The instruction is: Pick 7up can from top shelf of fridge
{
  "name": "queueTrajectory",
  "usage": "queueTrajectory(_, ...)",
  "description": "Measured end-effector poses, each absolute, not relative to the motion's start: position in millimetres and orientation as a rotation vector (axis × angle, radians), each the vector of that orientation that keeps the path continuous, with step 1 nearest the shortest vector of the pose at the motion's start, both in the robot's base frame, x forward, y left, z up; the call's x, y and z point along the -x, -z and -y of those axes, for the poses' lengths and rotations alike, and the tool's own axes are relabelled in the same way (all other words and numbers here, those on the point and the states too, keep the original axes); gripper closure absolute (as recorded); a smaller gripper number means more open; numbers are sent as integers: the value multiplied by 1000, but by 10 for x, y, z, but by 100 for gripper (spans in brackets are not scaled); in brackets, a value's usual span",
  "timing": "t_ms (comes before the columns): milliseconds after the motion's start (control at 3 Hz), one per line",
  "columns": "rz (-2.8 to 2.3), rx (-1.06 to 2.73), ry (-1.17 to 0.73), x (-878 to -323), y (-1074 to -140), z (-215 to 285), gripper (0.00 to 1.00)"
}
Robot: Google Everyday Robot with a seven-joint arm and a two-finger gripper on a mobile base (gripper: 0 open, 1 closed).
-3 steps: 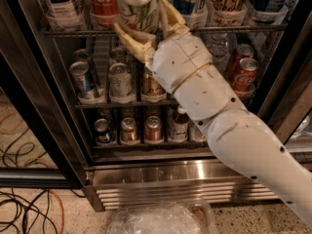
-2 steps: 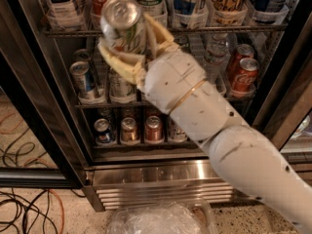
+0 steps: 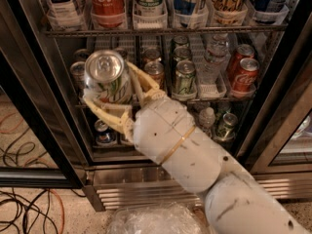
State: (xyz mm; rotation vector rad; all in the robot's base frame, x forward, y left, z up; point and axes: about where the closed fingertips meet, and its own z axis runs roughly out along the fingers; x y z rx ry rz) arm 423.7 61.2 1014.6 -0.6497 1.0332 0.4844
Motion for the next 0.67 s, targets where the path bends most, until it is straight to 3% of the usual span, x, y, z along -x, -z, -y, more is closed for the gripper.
queueTrajectory(667, -1096, 658, -492, -3969, -9937, -559, 100)
